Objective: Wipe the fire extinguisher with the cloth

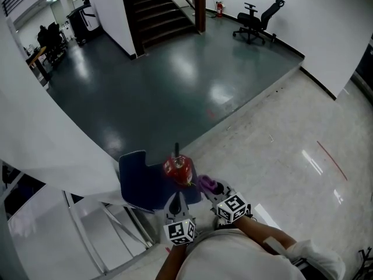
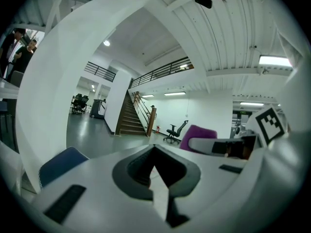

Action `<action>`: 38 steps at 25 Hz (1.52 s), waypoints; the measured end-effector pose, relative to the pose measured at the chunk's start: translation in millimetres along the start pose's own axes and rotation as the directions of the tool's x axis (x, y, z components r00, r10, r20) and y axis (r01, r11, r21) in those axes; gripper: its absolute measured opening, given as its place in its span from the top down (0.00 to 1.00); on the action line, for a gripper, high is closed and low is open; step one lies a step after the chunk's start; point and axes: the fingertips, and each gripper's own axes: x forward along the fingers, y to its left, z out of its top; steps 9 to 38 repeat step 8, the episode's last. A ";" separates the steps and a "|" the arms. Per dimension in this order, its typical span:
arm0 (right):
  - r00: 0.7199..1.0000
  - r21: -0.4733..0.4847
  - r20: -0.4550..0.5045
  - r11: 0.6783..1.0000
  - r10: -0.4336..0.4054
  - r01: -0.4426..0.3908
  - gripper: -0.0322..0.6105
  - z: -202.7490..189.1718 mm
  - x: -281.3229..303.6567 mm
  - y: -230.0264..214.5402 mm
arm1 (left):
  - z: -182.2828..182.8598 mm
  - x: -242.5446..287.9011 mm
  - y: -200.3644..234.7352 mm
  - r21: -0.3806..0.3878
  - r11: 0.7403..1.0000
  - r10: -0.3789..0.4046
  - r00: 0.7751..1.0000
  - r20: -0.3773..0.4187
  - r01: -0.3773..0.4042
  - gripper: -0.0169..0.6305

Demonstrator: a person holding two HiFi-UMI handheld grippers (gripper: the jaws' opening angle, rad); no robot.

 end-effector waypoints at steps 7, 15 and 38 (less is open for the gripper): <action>1.000 -0.007 0.002 1.000 0.009 -0.009 0.86 0.3 -5.3 0.3 | -2.4 -2.5 -5.3 0.009 1.000 -0.009 1.000 -0.004 0.009 0.97; 1.000 -0.009 0.002 1.000 0.010 -0.010 0.86 -1.6 -5.0 -0.1 | -5.0 -2.1 -4.8 0.009 1.000 -0.009 1.000 -0.005 0.010 0.97; 1.000 -0.009 0.002 1.000 0.010 -0.010 0.86 -1.6 -5.0 -0.1 | -5.0 -2.1 -4.8 0.009 1.000 -0.009 1.000 -0.005 0.010 0.97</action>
